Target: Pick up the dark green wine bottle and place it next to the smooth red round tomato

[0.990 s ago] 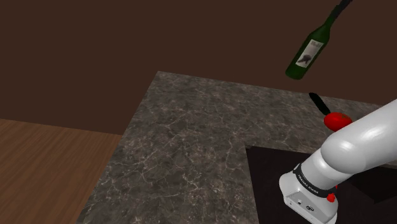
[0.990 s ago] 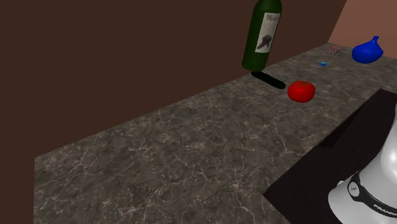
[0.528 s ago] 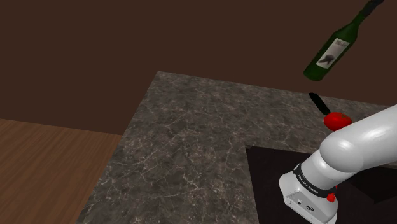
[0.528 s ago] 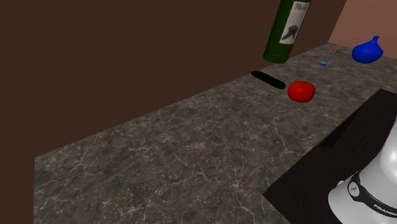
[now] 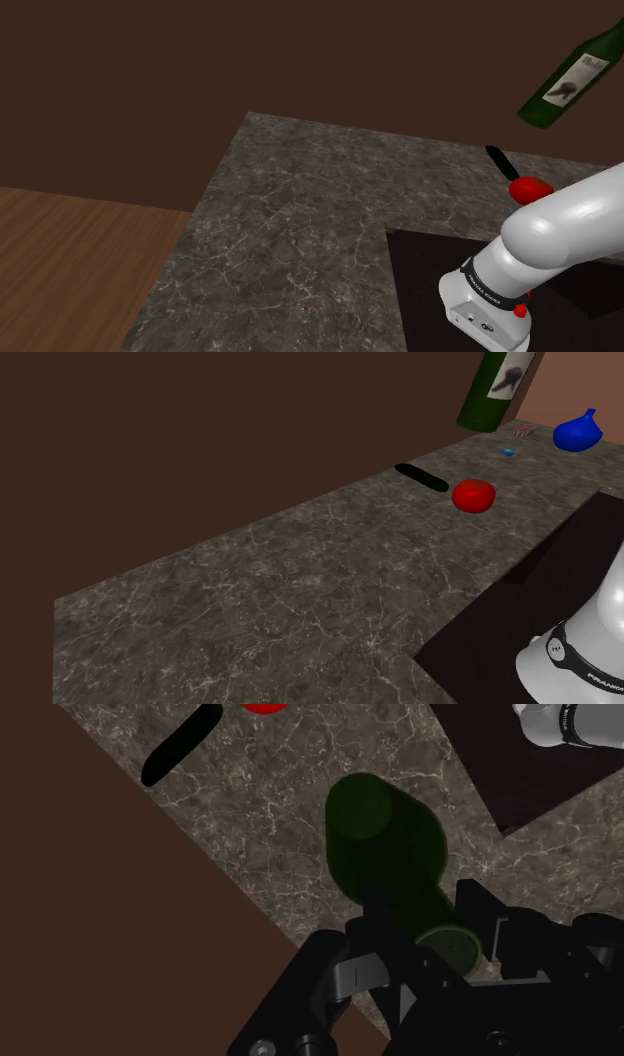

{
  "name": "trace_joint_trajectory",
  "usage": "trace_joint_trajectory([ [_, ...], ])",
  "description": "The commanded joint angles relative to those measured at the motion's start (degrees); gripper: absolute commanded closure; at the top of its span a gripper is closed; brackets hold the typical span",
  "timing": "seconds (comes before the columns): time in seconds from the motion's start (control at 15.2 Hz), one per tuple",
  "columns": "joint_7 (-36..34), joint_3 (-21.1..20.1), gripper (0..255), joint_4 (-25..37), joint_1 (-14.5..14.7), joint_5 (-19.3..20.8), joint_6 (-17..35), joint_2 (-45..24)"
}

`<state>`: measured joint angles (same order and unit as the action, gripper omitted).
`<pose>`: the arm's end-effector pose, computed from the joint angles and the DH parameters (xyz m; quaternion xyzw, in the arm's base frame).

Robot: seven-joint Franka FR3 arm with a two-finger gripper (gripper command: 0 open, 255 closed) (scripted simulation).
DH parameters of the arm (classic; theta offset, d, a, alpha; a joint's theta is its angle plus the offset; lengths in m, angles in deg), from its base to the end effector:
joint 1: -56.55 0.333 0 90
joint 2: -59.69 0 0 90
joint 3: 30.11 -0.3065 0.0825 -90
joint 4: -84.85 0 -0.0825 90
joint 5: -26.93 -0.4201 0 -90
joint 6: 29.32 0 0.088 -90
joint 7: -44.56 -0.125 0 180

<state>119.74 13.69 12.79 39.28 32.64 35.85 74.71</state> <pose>0.1365 -0.4371 0.7967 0.9928 0.1058 0.0549 0.0134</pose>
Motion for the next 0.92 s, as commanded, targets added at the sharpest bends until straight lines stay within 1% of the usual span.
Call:
trace_joint_trajectory([
  [0.0, 3.12, 2.25, 255, 1.94, -0.5, 0.1, -1.62, -0.27],
  [0.2, 9.4, 8.52, 255, 8.04, -0.95, -1.83, -5.24, -3.47],
  [0.33, 15.16, 15.25, 255, 13.24, -1.59, -5.38, -8.03, -7.57],
  [0.4, 19.07, 20.28, 255, 16.4, -2.39, -8.87, -9.75, -10.91],
  [0.46, 24.52, 26.88, 255, 20.22, -5.18, -15.21, -12.09, -16.21],
  [0.53, 31.01, 31.69, 255, 25.28, -13.74, -24.83, -15.74, -23.3],
  [0.59, 36.67, 31.24, 255, 35.8, -32.54, -38.92, -22.65, -31.58],
  [0.66, 33.99, 26.68, 255, 28.5, -24.32, -27.81, -17.58, -25.49],
  [0.79, 29.25, 28.33, 255, 19.78, -9.23, -16.59, -11.82, -17.37],
  [0.86, 25.66, 26.89, 255, 16.44, -3.33, -10.57, -9.63, -12.44],
])
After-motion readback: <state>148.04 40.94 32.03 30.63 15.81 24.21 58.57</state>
